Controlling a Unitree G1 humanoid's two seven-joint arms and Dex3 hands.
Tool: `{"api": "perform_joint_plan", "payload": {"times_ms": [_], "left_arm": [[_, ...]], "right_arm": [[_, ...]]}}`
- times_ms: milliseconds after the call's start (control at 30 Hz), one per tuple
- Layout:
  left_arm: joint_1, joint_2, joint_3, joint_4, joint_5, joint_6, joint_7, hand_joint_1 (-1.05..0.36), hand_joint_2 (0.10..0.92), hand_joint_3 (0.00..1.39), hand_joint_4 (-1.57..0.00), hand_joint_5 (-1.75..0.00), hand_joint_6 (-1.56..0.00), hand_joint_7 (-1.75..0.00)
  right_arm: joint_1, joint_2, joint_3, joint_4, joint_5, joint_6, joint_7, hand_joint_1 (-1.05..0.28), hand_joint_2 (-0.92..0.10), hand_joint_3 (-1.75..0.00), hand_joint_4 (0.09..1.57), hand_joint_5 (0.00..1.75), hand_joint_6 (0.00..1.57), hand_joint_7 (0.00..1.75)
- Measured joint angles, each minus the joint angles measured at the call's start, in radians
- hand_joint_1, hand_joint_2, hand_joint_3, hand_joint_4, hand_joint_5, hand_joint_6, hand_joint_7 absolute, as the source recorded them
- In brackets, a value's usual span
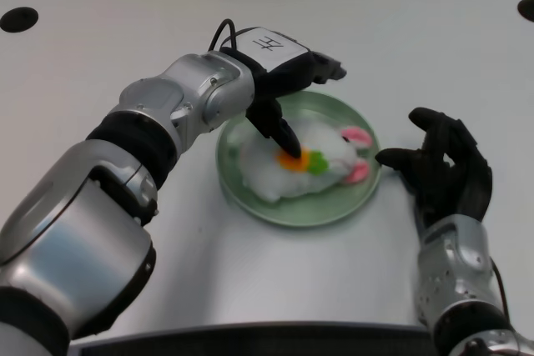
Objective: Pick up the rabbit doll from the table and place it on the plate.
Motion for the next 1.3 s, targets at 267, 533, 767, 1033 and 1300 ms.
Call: {"api": "perform_joint_plan", "payload": {"times_ms": [267, 533, 767, 1033, 1300], "left_arm": [[-0.004, 0.036, 0.014, -0.053, -0.009, -0.019, -0.019, -1.05, 0.921, 0.16, 0.00, 0.00, 0.00, 0.00], [0.016, 0.148, 0.156, -0.147, -0.161, -0.053, -0.070, -0.97, 0.921, 0.14, -0.12, -0.14, -0.14, -0.07], [0.139, 0.232, 0.247, -0.199, -0.247, -0.055, -0.075, -0.84, 0.921, 0.36, 0.00, -0.68, -0.18, -0.10], [0.288, 0.217, 0.453, -0.246, -0.509, -0.085, -0.087, -0.75, 0.921, 0.46, 0.00, -0.99, -0.25, -0.15], [0.478, 0.127, 0.641, -0.397, -0.773, -0.047, -0.120, -0.65, 0.921, 0.57, -0.14, -1.18, -0.31, -0.26]], "right_arm": [[-0.004, -0.004, -0.001, -0.001, 0.001, 0.016, 0.000, -0.39, -0.92, -0.45, 0.80, 1.44, 0.62, 1.22], [-0.008, -0.008, -0.005, 0.002, 0.004, 0.021, 0.000, -0.41, -0.92, -0.43, 0.85, 1.42, 0.65, 1.23], [-0.008, -0.008, -0.005, 0.002, 0.005, 0.021, 0.005, -0.40, -0.92, -0.42, 0.84, 1.40, 0.64, 1.22], [-0.009, -0.010, -0.007, 0.003, 0.008, 0.021, 0.005, -0.40, -0.92, -0.43, 0.84, 1.38, 0.63, 1.21], [-0.009, -0.011, -0.002, 0.001, 0.004, 0.025, -0.006, -0.39, -0.92, -0.45, 0.82, 1.40, 0.61, 1.21]]}}
